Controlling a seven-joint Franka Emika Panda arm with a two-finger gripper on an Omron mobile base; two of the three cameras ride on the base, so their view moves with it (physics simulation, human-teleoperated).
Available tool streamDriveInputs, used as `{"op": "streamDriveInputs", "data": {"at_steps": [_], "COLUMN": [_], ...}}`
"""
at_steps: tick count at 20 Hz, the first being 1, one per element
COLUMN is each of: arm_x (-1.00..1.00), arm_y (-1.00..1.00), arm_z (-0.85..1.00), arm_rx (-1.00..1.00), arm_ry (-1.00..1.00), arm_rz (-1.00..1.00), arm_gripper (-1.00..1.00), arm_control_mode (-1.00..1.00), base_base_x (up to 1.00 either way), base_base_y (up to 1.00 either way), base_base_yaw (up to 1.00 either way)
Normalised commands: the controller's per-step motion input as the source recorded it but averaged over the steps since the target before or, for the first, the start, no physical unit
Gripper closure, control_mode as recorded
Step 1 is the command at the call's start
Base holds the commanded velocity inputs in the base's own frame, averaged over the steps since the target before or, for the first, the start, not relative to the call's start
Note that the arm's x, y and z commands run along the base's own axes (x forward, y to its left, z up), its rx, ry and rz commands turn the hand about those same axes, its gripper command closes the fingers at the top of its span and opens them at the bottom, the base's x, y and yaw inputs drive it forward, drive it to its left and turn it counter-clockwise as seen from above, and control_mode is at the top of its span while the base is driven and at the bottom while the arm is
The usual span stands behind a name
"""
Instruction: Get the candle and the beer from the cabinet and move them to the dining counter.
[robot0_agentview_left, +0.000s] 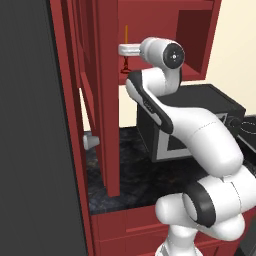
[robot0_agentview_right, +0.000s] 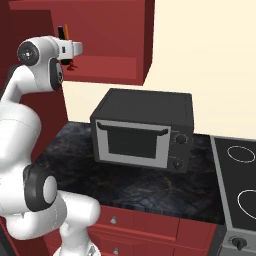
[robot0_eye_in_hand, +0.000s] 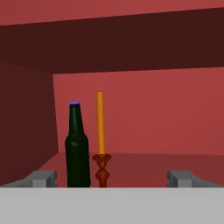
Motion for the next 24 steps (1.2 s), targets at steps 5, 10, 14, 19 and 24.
{"op": "streamDriveInputs", "data": {"at_steps": [5,10,14,19,24], "arm_x": [0.28,0.26,0.24,0.22,0.20], "arm_y": [0.17,0.14,0.07,0.03,0.00], "arm_z": [0.00,0.00,0.00,0.00,0.00], "arm_rx": [0.00,0.00,0.00,0.00,0.00], "arm_ry": [0.00,0.00,0.00,0.03,0.04], "arm_rz": [0.00,0.00,0.00,0.00,0.00], "arm_gripper": [-1.00,-1.00,-1.00,-1.00,-1.00], "arm_control_mode": [-1.00,-1.00,-1.00,-1.00,-1.00], "base_base_x": [0.00,0.00,0.00,0.00,0.00], "base_base_y": [0.00,0.00,0.00,0.00,0.00], "base_base_yaw": [0.00,0.00,0.00,0.00,0.00]}}
